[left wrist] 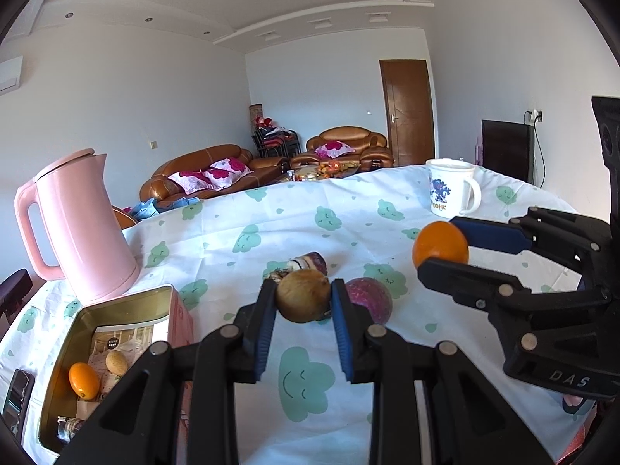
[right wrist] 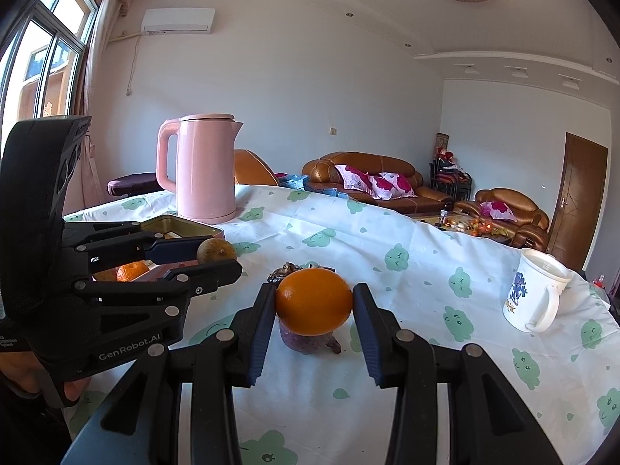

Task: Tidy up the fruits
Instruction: 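Lift the yellow-brown fruit with the left tool while the right lifts the orange toward the tin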

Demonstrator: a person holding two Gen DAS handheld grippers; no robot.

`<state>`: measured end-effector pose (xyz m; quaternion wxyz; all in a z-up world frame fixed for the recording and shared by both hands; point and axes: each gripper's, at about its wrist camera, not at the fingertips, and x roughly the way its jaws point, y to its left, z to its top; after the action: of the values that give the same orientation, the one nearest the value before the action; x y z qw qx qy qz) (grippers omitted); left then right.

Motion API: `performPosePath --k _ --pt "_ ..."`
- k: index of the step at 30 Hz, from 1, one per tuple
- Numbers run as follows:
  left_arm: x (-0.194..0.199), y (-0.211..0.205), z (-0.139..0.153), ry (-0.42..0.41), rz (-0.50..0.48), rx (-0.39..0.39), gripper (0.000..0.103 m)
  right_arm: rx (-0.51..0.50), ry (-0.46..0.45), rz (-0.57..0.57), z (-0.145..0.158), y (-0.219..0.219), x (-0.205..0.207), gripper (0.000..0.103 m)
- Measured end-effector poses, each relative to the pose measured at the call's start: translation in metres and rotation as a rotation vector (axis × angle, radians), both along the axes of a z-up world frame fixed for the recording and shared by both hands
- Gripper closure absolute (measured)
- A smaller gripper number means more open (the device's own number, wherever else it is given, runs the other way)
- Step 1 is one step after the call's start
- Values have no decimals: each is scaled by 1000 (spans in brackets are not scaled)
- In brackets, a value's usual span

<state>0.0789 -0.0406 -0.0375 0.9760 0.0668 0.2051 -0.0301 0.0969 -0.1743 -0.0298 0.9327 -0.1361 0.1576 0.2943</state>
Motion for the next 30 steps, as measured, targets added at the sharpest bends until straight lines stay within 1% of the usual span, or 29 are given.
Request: performPosePath --k 9,19,24,30 --pt "-4 2 1 -26 6 -8 73 16 -23 10 2 -1 -4 60" --pt "-10 0 3 -56 9 6 73 36 -37 15 3 -3 -8 60" --pt "-12 1 5 -68 17 10 73 28 -49 17 3 0 -13 60" --pt "-17 7 6 -79 30 15 73 44 -38 39 5 6 -16 60"
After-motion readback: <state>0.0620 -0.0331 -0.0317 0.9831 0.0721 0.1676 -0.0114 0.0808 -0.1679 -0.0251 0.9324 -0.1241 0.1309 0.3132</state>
